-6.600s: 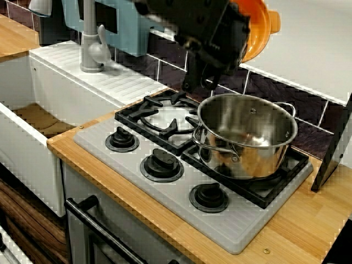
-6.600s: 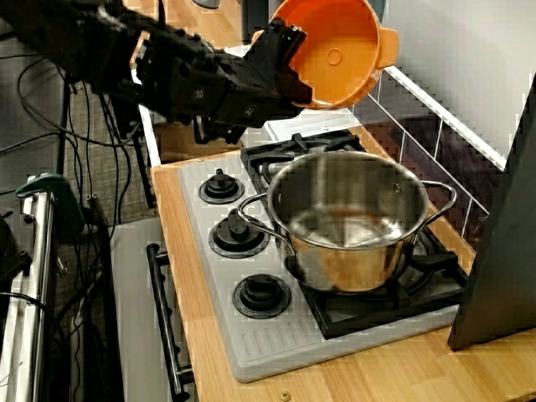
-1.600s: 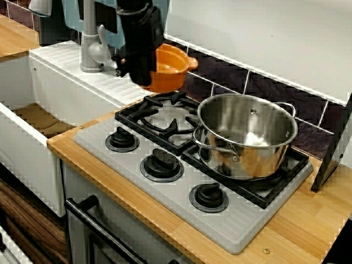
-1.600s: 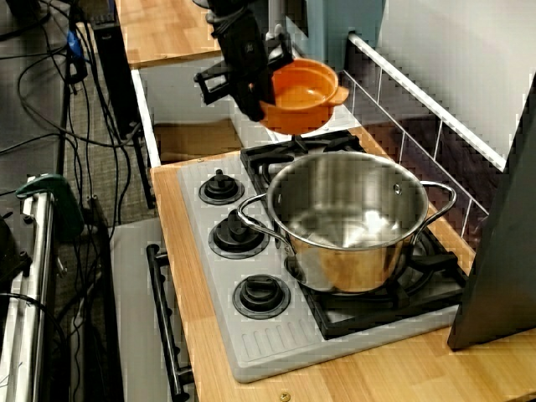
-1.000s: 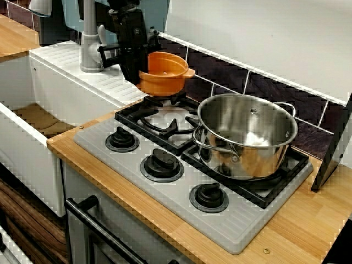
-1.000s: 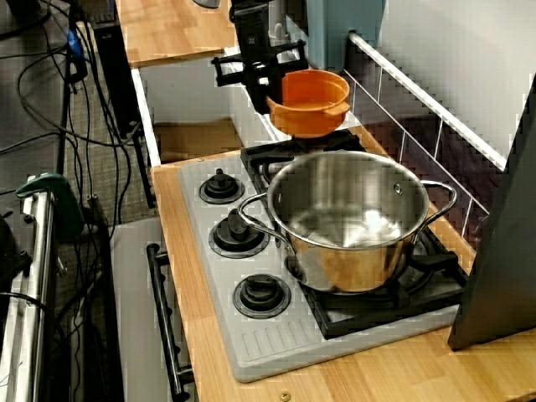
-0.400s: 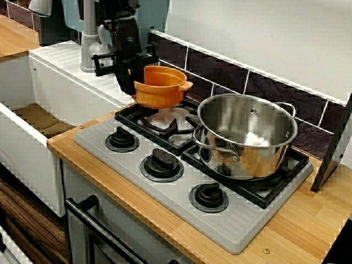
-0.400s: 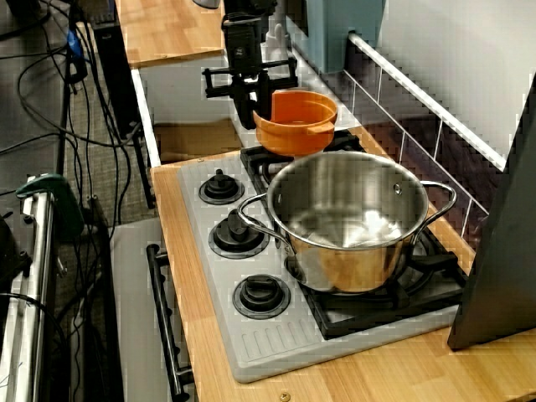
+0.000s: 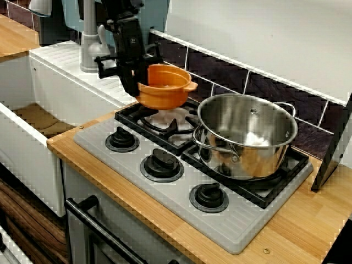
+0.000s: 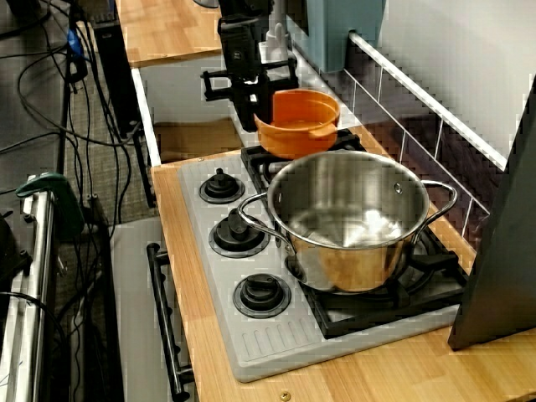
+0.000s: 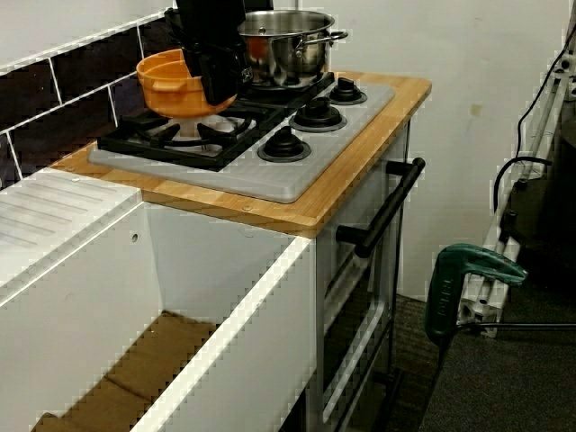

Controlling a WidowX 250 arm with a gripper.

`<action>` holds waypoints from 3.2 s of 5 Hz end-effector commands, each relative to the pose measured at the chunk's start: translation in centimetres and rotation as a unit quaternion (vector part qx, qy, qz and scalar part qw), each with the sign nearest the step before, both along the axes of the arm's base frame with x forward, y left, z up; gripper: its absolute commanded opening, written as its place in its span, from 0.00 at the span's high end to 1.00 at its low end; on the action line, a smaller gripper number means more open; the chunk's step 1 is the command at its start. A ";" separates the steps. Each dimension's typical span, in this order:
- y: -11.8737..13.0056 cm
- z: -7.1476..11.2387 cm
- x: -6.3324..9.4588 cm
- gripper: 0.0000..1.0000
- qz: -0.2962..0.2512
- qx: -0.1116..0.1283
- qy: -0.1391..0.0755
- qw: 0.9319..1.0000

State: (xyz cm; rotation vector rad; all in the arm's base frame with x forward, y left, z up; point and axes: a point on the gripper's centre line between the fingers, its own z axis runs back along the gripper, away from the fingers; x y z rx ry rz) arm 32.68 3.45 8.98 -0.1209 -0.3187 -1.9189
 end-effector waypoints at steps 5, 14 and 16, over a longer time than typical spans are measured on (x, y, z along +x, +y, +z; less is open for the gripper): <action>-0.4 2.0 1.7 0.00 0.033 0.034 -0.068 0.997; -2.9 -0.6 3.0 1.00 0.112 0.058 -0.055 0.990; -2.5 -0.5 2.5 1.00 0.110 0.055 -0.056 0.991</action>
